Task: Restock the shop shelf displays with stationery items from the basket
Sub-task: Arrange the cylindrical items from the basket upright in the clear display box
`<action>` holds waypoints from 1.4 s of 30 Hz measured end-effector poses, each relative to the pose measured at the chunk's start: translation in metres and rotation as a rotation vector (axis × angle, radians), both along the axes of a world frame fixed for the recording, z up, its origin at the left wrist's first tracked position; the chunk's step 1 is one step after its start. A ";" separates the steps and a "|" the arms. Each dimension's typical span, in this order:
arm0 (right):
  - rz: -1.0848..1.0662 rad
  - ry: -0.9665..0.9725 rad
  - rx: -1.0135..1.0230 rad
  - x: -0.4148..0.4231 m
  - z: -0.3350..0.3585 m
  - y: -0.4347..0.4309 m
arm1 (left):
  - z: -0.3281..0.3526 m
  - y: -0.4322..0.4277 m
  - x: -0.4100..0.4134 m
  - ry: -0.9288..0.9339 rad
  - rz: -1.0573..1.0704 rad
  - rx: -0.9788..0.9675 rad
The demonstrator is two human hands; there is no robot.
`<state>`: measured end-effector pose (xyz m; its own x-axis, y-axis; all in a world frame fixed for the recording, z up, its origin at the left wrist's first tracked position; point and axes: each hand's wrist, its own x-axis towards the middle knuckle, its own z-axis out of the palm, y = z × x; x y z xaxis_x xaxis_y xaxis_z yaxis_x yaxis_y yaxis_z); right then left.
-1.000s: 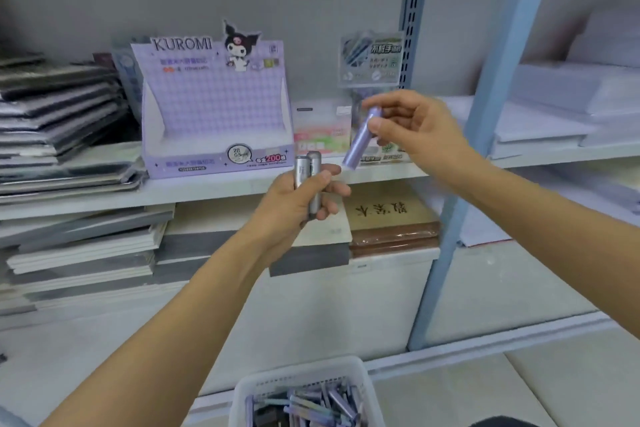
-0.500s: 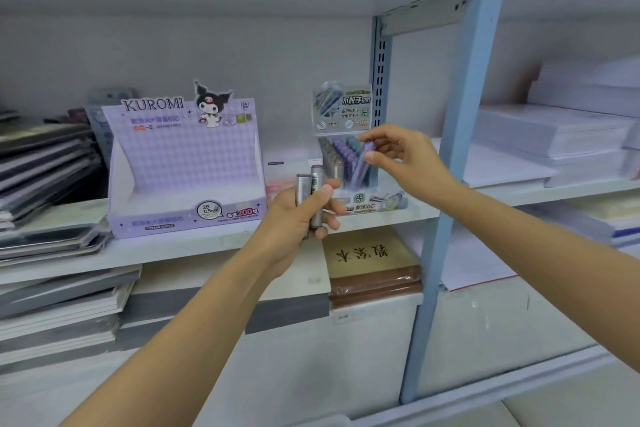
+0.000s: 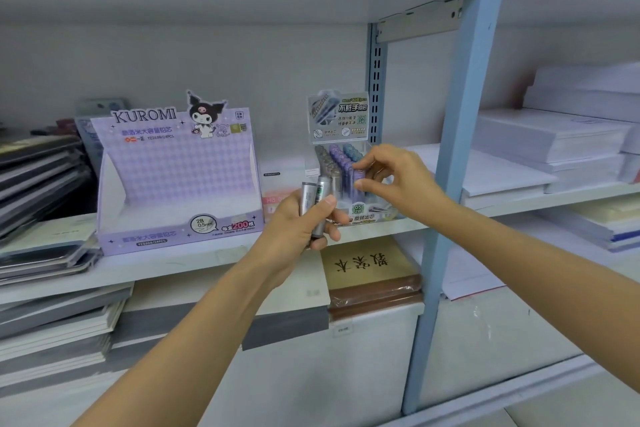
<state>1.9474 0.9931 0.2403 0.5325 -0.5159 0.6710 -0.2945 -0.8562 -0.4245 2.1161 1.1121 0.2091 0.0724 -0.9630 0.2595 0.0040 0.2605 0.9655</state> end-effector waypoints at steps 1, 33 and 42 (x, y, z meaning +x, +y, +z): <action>-0.004 -0.008 0.002 0.000 -0.003 -0.001 | 0.000 0.000 0.000 0.002 0.001 0.003; 0.364 -0.358 0.446 -0.007 0.019 0.034 | 0.012 0.016 -0.002 0.022 0.151 -0.033; -0.074 -0.019 -0.030 0.021 0.025 0.018 | 0.008 0.015 0.017 0.149 0.163 0.044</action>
